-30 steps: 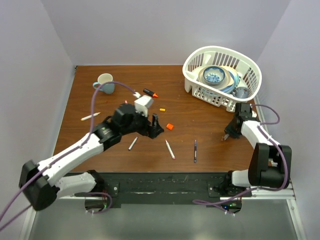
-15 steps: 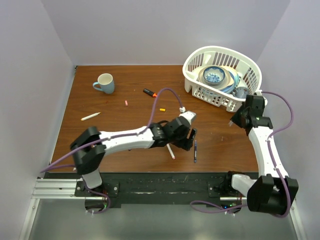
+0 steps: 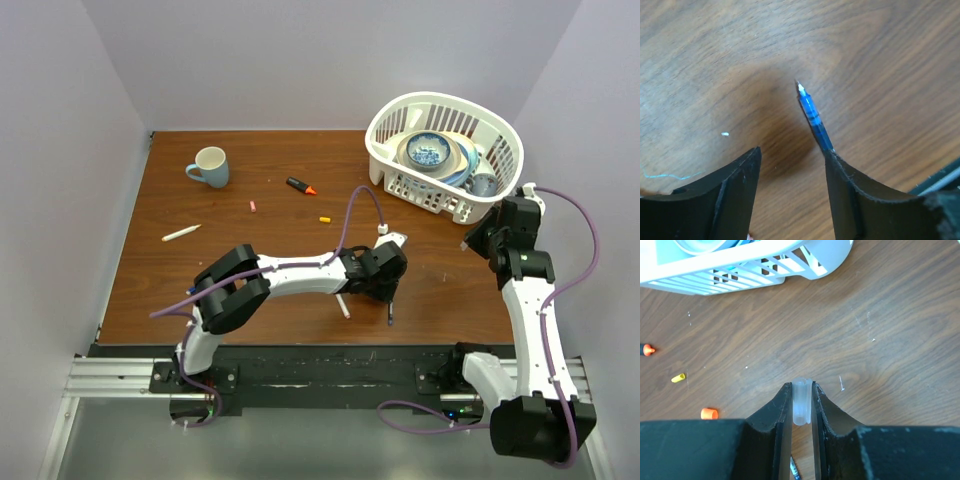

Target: Insert the pens into the pen caps

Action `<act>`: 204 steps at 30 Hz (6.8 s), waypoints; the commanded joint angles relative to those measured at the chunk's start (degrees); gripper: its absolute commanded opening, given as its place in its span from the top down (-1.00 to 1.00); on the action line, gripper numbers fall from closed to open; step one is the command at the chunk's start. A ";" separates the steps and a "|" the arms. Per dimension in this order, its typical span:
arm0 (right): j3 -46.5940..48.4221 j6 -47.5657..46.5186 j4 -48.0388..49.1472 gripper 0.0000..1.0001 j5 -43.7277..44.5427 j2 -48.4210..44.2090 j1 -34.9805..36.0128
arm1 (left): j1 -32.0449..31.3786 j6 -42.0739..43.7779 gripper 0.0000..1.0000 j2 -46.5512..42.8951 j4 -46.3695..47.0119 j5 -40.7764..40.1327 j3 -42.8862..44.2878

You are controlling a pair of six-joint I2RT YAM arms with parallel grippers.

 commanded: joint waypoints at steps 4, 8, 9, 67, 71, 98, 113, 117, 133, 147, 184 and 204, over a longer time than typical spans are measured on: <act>-0.20 0.59 -0.16 1.00 3.68 -2.56 0.02 | -1.08 -1.10 -0.10 3.54 -4.60 -3.23 7.38; -0.38 1.29 -0.51 1.00 3.50 -1.77 0.02 | -1.61 -1.01 -0.12 4.87 -5.57 -2.70 8.97; -0.03 1.12 -1.21 1.00 3.94 -1.08 0.02 | -2.13 -1.09 -0.14 4.96 -5.57 -2.79 9.41; -13.04 11.65 19.16 1.00 -26.47 -9.77 9.76 | 3.55 -1.45 1.00 -36.60 24.36 10.10 -35.37; -10.85 13.07 23.04 1.00 -23.05 -7.05 16.87 | 8.67 -0.49 1.00 -45.55 35.89 19.79 -43.49; -3.80 24.76 36.67 1.00 -9.06 1.66 38.69 | 17.90 -14.72 1.00 -56.21 65.62 36.59 -59.75; -7.85 23.62 40.01 1.00 -15.73 -4.76 38.95 | 17.90 -13.40 1.00 -54.37 63.24 35.70 -57.64; -9.07 23.71 40.54 1.00 -17.06 -4.85 39.22 | 17.90 -14.10 1.00 -53.49 65.44 36.32 -57.91; -13.73 23.89 38.78 1.00 -12.76 -8.54 39.65 | 17.82 -14.63 1.00 -50.51 68.34 36.94 -56.59; -15.23 25.03 40.01 1.00 -13.54 -8.10 39.83 | 17.82 -14.89 1.00 -48.92 69.58 37.29 -55.89; -11.27 23.18 37.90 1.00 -10.64 -8.89 39.92 | 17.90 -15.25 1.00 -47.34 69.22 38.96 -55.10; -13.03 21.51 34.03 1.00 -11.26 -12.23 40.18 | 17.90 -17.88 1.00 -46.81 71.15 40.36 -52.99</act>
